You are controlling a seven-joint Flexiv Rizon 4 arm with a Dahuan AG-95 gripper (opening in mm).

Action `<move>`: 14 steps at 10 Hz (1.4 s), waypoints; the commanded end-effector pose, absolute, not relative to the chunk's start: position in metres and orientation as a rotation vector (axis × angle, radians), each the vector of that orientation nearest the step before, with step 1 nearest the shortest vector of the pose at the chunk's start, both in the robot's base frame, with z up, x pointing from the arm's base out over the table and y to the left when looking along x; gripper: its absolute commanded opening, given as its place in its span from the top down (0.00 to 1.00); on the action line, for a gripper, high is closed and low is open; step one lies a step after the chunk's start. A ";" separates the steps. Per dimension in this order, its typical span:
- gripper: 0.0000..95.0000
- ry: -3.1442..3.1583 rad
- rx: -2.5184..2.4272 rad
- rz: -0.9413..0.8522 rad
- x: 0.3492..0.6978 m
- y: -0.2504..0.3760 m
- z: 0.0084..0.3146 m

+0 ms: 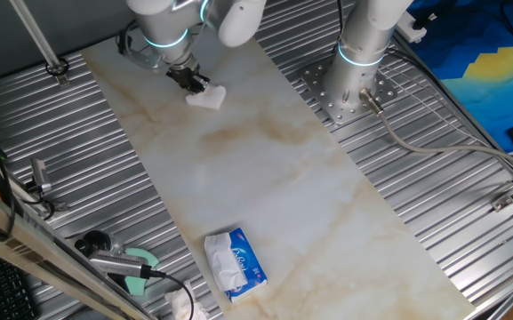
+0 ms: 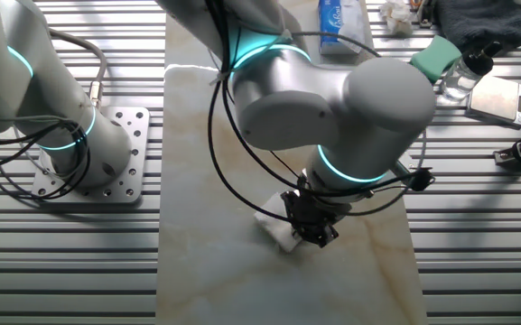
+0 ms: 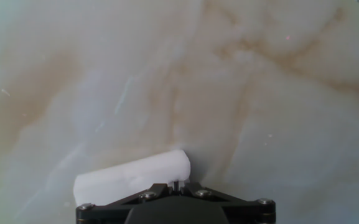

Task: Clean the tabletop with a sponge

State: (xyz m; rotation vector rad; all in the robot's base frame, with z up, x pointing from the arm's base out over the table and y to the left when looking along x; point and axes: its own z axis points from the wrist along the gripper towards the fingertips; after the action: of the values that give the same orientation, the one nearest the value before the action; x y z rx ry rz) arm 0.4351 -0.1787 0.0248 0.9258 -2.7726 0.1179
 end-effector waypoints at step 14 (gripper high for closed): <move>1.00 -2.617 0.983 0.048 0.438 -0.184 0.025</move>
State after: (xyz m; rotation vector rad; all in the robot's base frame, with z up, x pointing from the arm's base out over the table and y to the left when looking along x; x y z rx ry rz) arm 0.4384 -0.1839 0.0250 0.9809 -2.6124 0.0473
